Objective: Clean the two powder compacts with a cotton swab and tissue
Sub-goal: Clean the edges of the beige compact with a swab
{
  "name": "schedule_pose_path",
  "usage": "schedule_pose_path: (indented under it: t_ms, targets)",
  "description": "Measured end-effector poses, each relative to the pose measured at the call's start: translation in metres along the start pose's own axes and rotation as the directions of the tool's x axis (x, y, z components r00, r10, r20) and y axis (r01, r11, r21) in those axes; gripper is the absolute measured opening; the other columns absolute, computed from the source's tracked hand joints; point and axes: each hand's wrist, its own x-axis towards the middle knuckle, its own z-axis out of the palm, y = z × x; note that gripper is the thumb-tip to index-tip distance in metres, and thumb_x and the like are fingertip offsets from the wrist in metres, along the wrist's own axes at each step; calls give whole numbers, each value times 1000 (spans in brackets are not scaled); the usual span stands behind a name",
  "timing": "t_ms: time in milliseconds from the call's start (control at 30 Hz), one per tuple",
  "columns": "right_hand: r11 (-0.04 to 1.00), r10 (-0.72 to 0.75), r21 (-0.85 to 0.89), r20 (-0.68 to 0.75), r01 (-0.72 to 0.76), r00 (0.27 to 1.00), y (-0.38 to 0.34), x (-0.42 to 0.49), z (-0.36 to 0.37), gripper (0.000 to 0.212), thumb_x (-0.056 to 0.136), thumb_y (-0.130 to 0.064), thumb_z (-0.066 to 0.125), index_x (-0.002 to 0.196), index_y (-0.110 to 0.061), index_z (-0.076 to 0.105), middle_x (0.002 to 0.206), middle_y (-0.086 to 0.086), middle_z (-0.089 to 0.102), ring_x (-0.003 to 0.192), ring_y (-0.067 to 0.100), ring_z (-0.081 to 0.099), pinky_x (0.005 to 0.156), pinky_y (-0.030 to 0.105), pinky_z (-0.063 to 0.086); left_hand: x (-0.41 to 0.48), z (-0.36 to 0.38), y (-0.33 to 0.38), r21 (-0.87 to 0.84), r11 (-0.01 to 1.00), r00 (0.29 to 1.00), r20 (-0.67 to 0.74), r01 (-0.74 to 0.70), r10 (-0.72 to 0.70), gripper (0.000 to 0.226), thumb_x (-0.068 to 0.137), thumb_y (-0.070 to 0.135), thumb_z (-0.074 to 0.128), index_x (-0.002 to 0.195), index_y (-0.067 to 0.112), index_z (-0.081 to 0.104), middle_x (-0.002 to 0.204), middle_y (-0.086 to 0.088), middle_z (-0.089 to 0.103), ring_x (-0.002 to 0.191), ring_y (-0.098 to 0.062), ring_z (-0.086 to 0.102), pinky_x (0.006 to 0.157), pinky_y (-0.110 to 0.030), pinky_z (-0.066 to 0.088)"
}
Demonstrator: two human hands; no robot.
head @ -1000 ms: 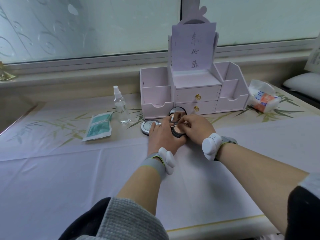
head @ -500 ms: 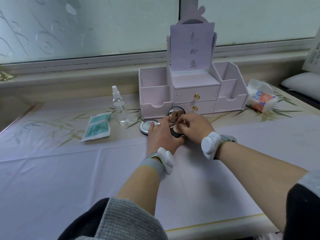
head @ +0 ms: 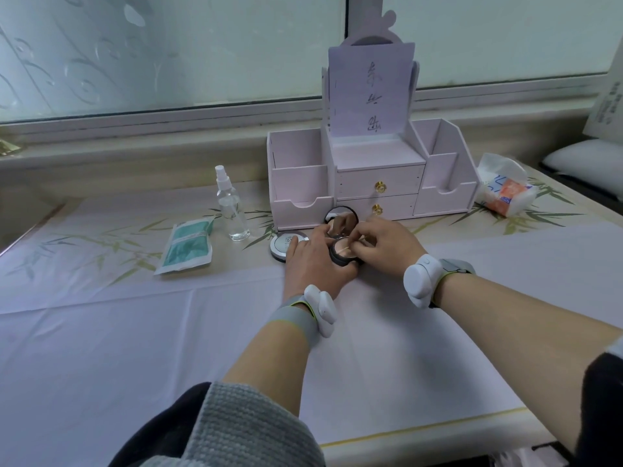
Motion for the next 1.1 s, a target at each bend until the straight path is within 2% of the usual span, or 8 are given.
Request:
schedule_pose_path:
  t_ms: [67,167,467,633,767,867,1100]
  targets:
    - [1000,-2,29,-8,2,1000,2,-2,0,8,82,-31,64,81,-38,66,87,-5,57,83,16,55,80,35,48,0,1,0,-3,1000,1000,4,15,-15,70,74,46,73,135,22,47,118,10,71,126,-22,53,122,-36,14]
    - [999,-4,34,-17,5,1000,1,-3,1,8,85,-31,64,88,-32,71,85,-7,57,83,15,54,80,35,48,1,4,-3,-8,1000,1000,-3,9,-10,71,73,46,72,135,22,46,112,12,73,124,-21,55,121,-38,17]
    - [998,43,-36,11,-43,999,-10,5,3,17,90,-32,59,103,-31,71,91,-7,54,93,19,55,84,36,48,1,2,-2,2,1000,1000,-4,7,-7,74,75,44,73,139,21,44,117,11,72,127,-18,53,121,-32,11]
    - [1000,15,-24,35,-14,999,-11,2,-2,15,86,-32,64,97,-29,73,88,-9,55,87,16,54,80,33,48,1,3,-3,-7,1000,1000,8,4,-4,74,74,45,74,137,21,44,116,13,72,127,-19,52,121,-33,11]
    - [997,-30,-75,73,36,997,-14,-2,-9,12,84,-34,65,92,-30,73,86,-10,53,87,17,54,76,31,45,3,5,-6,-7,1000,1000,3,-14,14,69,73,48,71,132,21,47,108,15,73,121,-19,58,120,-40,19]
    - [989,-55,-131,110,69,992,-18,-5,-12,15,86,-33,62,95,-29,72,90,-8,55,90,18,54,77,33,47,3,6,-9,-7,1000,1000,2,-16,16,67,72,46,68,130,21,48,107,15,73,117,-18,59,119,-41,21]
    - [971,-91,-220,36,96,995,-26,-2,-14,21,92,-31,56,105,-26,71,106,-1,66,100,24,59,79,35,48,0,3,-4,5,1000,1000,0,-1,1,70,75,47,74,134,21,45,116,11,71,125,-17,52,121,-31,11]
